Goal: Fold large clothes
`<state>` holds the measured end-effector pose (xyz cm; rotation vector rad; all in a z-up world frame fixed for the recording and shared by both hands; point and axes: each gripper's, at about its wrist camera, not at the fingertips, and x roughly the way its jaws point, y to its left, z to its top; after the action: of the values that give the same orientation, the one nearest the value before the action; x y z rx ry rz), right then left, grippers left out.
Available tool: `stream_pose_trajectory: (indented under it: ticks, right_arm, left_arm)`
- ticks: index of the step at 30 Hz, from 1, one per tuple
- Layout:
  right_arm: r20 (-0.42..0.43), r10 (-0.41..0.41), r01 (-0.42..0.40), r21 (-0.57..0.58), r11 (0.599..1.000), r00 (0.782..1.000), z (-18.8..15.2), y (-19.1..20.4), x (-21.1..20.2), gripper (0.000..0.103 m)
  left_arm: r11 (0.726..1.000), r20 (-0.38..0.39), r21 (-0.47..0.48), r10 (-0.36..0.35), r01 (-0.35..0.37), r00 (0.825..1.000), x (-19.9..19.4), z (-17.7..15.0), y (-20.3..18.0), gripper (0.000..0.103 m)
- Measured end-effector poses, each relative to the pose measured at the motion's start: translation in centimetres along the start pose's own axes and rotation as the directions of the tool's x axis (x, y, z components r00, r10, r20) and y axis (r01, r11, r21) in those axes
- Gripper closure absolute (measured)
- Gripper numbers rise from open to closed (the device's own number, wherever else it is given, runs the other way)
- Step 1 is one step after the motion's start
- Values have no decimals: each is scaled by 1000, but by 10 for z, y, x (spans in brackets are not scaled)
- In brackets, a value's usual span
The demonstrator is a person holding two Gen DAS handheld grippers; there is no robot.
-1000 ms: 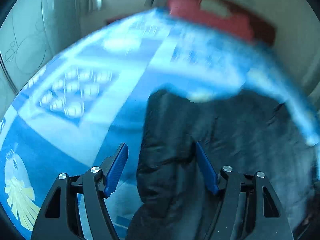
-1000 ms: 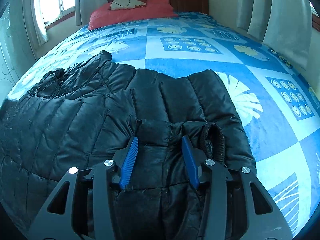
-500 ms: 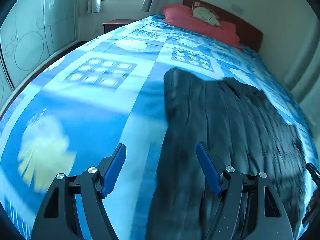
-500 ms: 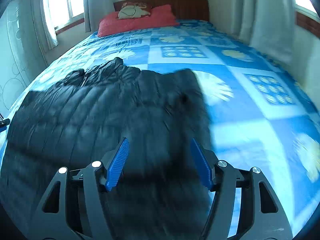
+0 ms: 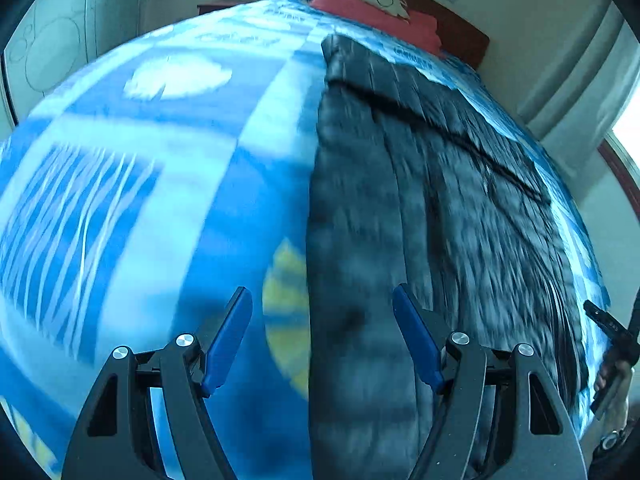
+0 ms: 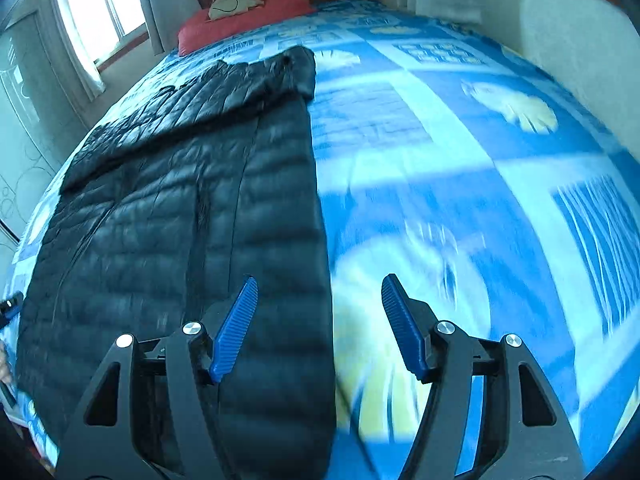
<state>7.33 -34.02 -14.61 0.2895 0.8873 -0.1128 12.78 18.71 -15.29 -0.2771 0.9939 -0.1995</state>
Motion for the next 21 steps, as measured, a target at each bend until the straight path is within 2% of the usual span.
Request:
stream_pose_trajectory:
  ticks: [5,9,12,13,15,17,20,21]
  right_arm:
    - [-27,44,-43,48,998,999,-35,-4,-8,39]
    - [-29,54,-52,47,998,998,-52,-3,-11,39]
    - [-22,72,-71,47,996,997,-60,0,-14,39]
    - [-24,82,-80,48,996,996,-63,1,-15,41]
    - [-23,77,-77,35,996,997,-66,4,-17,52]
    - [-28,84,-83,25,996,996,-69,7,-20,56]
    - [-35,101,-101,21,995,994,-74,8,-23,56]
    - [-35,104,-104,21,994,994,-75,8,-24,56]
  left_arm:
    - [998,-14,-52,-44,43,999,-12,-37,4,31]
    - [998,2,-46,-46,46,999,-21,-50,2,31]
    - [994,4,-76,-73,73,997,-24,-56,3,31]
    - [993,2,-86,-87,87,996,-25,-58,4,31]
    - [985,-10,-113,-135,133,991,-25,-62,3,31]
    - [981,-11,-115,-156,154,988,-25,-66,1,31]
    - [985,-10,-88,-151,149,988,-26,-72,-4,33]
    - [985,-11,-86,-153,151,988,-27,-73,-6,36]
